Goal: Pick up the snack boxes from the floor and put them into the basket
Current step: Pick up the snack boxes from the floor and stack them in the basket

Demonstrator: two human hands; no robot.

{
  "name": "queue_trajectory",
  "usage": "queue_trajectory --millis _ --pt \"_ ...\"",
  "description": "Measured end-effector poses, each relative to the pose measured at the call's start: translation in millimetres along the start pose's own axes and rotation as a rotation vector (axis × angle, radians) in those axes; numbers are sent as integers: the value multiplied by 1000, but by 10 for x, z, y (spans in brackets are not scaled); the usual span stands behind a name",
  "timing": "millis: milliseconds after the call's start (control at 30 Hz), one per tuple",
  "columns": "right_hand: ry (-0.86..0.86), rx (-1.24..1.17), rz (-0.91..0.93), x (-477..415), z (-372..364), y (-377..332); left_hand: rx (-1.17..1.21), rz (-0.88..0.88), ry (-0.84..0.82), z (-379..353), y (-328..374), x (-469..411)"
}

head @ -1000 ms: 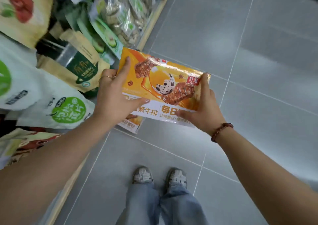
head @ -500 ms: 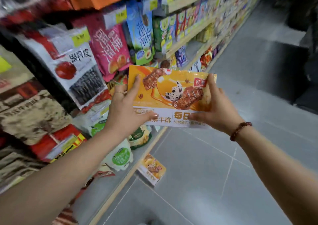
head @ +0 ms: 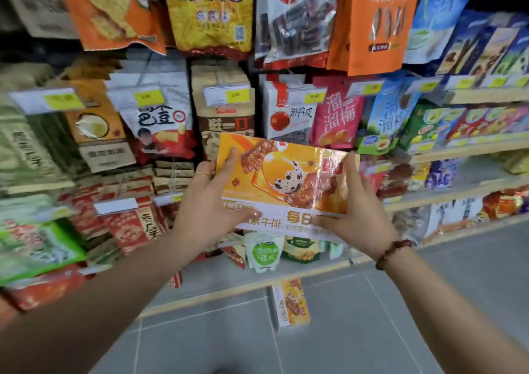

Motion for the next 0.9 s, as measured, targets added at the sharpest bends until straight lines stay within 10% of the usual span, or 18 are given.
queue_trajectory --millis 900 --pt "-656 -31 776 1785 -3966 -4805 -394 900 420 3675 -2991 4228"
Point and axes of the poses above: each hand's wrist, its own x-axis away from the middle knuckle, its own z-axis out of the back of the hand, y = z × x, the point moved 3 cm from there along -x, towards the middle knuckle, and after that the axes turned 6 degrees about -z, right-handed, at the moved point
